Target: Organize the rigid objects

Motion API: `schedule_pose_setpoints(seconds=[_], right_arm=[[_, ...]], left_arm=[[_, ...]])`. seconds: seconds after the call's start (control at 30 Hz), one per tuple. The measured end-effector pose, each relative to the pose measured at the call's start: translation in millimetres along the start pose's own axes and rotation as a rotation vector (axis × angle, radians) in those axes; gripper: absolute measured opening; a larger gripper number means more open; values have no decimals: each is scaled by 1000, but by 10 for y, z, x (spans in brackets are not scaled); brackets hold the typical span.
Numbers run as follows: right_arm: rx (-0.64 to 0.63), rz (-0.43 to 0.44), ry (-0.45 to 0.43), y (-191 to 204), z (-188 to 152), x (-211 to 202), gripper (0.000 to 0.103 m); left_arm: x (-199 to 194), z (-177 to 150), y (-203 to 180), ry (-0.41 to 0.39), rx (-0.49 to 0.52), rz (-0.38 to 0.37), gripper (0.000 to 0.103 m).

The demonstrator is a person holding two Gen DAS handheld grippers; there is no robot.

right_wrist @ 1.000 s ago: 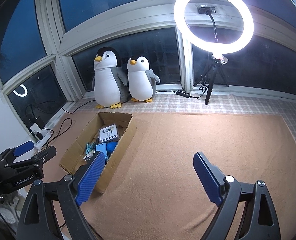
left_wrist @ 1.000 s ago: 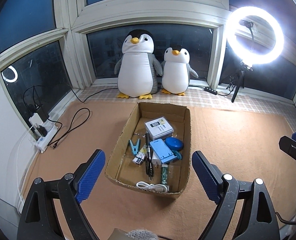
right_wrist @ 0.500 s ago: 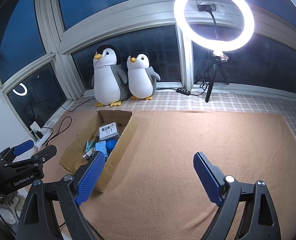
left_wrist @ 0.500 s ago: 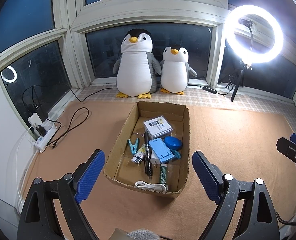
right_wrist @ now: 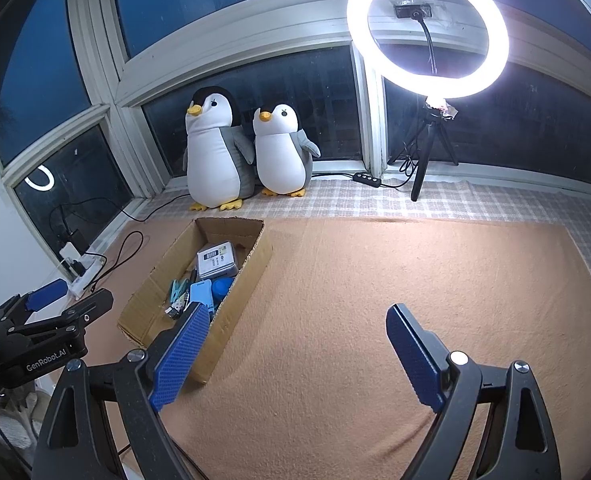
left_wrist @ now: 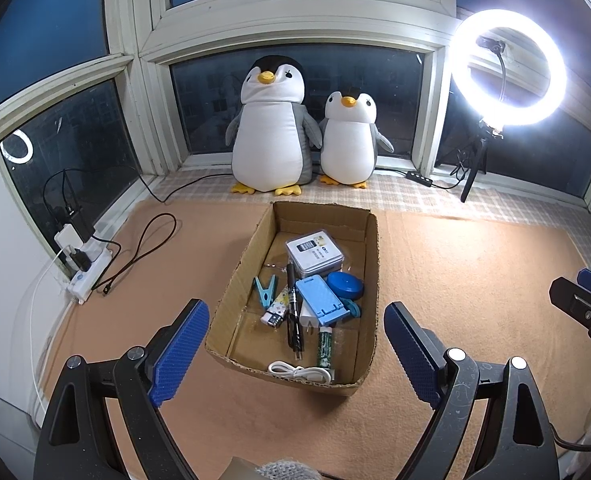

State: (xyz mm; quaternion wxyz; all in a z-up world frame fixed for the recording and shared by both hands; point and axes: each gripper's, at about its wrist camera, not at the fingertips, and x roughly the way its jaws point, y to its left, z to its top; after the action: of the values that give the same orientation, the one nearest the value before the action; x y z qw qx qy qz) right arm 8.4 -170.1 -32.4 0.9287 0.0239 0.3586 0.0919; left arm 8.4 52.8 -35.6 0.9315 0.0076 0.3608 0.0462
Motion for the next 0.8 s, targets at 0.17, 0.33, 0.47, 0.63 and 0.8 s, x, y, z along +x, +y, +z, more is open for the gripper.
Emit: schedule_pose_setpoints(seconds=[0.17,0.33,0.47,0.63,0.8], right_arm=[[1,1,2,16,-13,9,88],[1,-1,5,27,-20,12,88],[1,-1,5,26,-17,13,88],[-2,1,8,42,-33,16,88],[-2,0,8,48,-37,16,88]], left_arm=[[1,1,0,1,-2,0,92],[1,1,0,1,-3,1,92],[5,0,-6,1,-3,1,92],[23,-7,-7,0,-6,1,92],[26,-5,0,0,-9,2,92]])
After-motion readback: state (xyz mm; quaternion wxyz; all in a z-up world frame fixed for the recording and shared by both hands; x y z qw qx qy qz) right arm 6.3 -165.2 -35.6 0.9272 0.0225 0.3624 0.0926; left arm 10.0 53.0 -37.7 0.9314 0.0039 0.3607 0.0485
